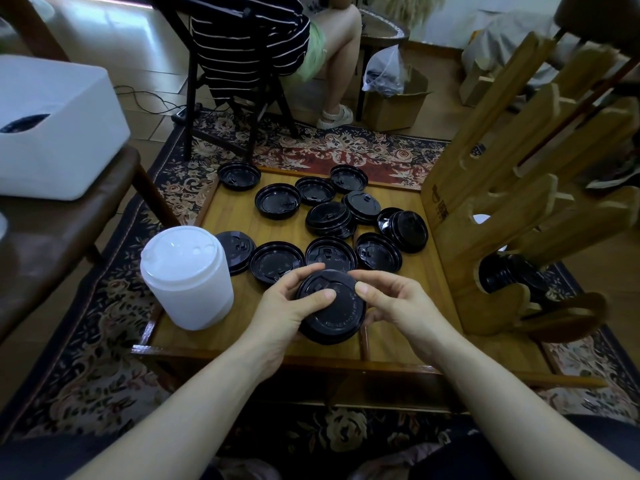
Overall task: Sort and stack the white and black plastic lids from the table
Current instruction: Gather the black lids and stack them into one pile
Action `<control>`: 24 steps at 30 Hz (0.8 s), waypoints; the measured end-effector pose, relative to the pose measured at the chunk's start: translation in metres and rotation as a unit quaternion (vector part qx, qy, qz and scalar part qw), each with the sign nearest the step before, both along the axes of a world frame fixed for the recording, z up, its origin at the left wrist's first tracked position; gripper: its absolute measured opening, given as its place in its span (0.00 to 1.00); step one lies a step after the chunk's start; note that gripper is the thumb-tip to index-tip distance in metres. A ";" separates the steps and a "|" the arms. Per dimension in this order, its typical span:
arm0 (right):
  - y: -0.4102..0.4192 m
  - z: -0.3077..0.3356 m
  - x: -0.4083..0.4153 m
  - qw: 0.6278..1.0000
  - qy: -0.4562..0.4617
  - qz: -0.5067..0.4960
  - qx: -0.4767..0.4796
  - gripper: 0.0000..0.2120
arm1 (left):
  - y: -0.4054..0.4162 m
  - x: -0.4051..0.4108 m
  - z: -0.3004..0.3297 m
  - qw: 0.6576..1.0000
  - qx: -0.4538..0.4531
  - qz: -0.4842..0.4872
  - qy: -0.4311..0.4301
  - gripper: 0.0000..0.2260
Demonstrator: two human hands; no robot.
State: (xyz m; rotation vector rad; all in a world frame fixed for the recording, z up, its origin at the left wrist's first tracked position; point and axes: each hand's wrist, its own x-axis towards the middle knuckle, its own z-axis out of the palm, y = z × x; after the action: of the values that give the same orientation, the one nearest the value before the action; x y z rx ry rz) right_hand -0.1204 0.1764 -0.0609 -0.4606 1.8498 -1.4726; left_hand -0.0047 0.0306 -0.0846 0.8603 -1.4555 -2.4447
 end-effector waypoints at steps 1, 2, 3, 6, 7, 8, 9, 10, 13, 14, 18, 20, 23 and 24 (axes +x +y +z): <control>0.000 0.000 0.000 1.000 -0.001 -0.002 -0.002 0.14 | 0.000 0.000 0.000 1.000 0.005 0.006 0.003 0.21; 0.000 0.000 0.001 1.000 -0.007 0.000 0.000 0.16 | 0.000 0.000 0.000 1.000 0.011 0.015 0.007 0.22; 0.000 -0.001 0.001 1.000 -0.018 0.008 0.005 0.18 | 0.000 0.000 0.000 0.999 0.017 0.027 0.011 0.23; 0.000 0.001 0.004 0.996 -0.082 0.028 0.004 0.19 | -0.001 0.000 -0.001 0.998 0.027 0.055 0.014 0.21; 0.000 0.001 0.004 0.995 -0.095 0.021 -0.004 0.19 | -0.001 0.001 -0.001 0.998 0.027 0.054 0.010 0.20; -0.001 0.000 0.004 0.995 -0.098 0.013 -0.006 0.19 | -0.002 0.001 -0.001 0.998 0.028 0.048 0.004 0.19; -0.001 0.000 0.003 0.995 -0.096 0.009 -0.005 0.19 | -0.002 0.001 -0.001 0.999 0.030 0.039 -0.003 0.19; -0.002 0.000 0.002 0.996 -0.094 0.008 -0.002 0.20 | -0.002 0.001 -0.001 0.999 0.035 0.030 -0.008 0.19; -0.002 -0.002 -0.001 0.996 -0.081 0.023 0.003 0.22 | -0.002 0.002 -0.001 0.998 0.050 0.024 -0.014 0.21; -0.004 -0.003 -0.001 0.997 -0.062 0.034 0.007 0.21 | -0.002 0.002 -0.001 0.998 0.049 0.035 -0.013 0.22; -0.009 -0.016 -0.014 0.930 0.320 0.107 0.146 0.19 | -0.006 0.000 -0.002 0.993 0.027 0.115 -0.027 0.22; -0.012 -0.022 -0.021 0.854 0.450 0.149 0.214 0.23 | -0.010 0.000 -0.004 0.987 0.019 0.157 -0.037 0.22; -0.018 -0.033 -0.019 0.786 0.516 0.212 0.265 0.25 | -0.013 0.001 -0.004 0.981 0.011 0.187 -0.044 0.22; -0.019 -0.036 -0.017 0.770 0.538 0.216 0.267 0.25 | -0.014 0.001 -0.004 0.980 0.012 0.192 -0.046 0.22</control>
State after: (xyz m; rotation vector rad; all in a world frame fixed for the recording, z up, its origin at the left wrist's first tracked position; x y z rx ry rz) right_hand -0.1377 0.1572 -0.0968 -1.5225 2.5973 -0.2249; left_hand -0.0039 0.0168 -0.0881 1.1514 -1.1561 -2.1636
